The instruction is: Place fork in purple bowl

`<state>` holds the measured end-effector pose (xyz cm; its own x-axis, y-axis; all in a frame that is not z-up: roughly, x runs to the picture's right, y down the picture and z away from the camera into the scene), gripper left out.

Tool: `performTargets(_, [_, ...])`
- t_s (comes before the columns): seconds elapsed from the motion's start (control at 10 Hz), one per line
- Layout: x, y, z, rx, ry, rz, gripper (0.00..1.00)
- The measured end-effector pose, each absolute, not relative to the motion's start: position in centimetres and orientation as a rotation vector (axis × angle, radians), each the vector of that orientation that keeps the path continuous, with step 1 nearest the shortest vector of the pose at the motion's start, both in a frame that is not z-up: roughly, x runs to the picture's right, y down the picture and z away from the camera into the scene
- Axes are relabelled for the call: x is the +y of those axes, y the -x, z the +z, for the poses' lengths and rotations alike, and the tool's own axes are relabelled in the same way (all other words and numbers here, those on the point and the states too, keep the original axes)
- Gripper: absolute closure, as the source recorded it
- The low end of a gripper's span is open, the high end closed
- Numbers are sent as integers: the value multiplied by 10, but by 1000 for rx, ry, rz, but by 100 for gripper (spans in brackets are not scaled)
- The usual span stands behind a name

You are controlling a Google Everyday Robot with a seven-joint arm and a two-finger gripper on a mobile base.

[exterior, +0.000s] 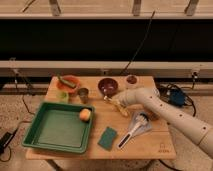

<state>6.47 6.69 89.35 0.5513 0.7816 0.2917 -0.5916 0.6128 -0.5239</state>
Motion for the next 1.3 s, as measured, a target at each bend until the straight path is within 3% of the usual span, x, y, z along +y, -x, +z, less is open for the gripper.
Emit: performTargets(1.3, [3, -97, 860, -591, 288, 780, 82])
